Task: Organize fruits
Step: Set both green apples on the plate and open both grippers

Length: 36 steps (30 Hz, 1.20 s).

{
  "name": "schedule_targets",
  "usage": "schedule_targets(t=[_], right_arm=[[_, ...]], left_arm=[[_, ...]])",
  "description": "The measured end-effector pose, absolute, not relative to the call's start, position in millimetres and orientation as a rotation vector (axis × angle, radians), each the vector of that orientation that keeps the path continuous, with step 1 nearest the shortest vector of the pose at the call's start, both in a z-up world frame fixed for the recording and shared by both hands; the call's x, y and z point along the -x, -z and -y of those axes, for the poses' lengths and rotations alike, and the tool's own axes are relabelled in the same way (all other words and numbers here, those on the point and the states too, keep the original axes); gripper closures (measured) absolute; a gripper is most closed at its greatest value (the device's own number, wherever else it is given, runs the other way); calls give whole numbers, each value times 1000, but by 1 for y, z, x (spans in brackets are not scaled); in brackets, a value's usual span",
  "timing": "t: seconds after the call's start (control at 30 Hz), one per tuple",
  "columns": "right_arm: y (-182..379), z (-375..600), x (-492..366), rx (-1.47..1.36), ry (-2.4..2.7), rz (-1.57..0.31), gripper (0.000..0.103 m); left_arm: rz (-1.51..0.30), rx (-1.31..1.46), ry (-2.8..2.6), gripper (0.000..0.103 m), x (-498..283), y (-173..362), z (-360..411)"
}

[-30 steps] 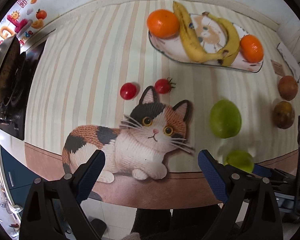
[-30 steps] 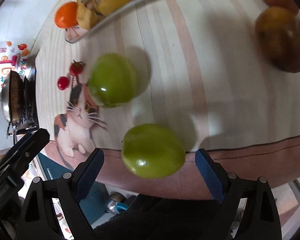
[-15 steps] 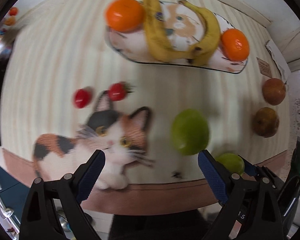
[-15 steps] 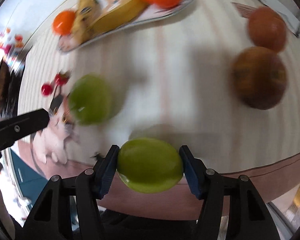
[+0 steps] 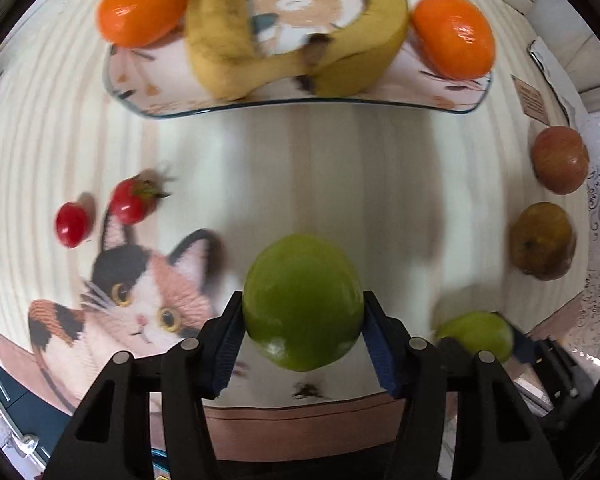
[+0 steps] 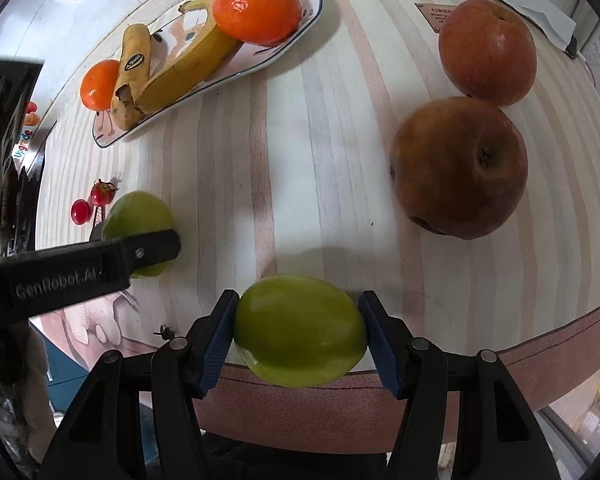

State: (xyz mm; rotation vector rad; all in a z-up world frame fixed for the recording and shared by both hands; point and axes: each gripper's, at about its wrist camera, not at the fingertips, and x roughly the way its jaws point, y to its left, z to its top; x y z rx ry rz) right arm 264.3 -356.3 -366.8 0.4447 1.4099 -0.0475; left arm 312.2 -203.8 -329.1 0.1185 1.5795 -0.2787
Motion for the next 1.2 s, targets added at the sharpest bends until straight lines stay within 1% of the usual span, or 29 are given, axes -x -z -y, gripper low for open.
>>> schedule_targets(t=[0.2,0.37,0.43,0.57,0.73,0.87,1.03,1.2], right_arm=[[363,351,-268,-372,33,-1396,39],[362,349,-274,-342,24,-1398,39],[362,349,-274,-334,18,-1401,39],[362,348,-272,-326,3,-1408,39],[354,345,-274,-360,-38,-1401,39],[330,350,-285,-410,-77,-1357,39],[279,367,-320,-473,-117,-1250,39],[241,390,-383,-470,-107,-1151,39]], left_arm=[[-1608,-17,289,47,-316,332,181],[-1590,-42,263,49,-318,333,186],[-1574,-75,254,49,-324,332,200],[-1544,-75,245,50,-320,320,203],[-1507,-29,255,50,-319,291,194],[-1452,23,271,50,-327,254,184],[-1404,101,287,49,-347,217,163],[-1365,139,250,49,-387,203,137]])
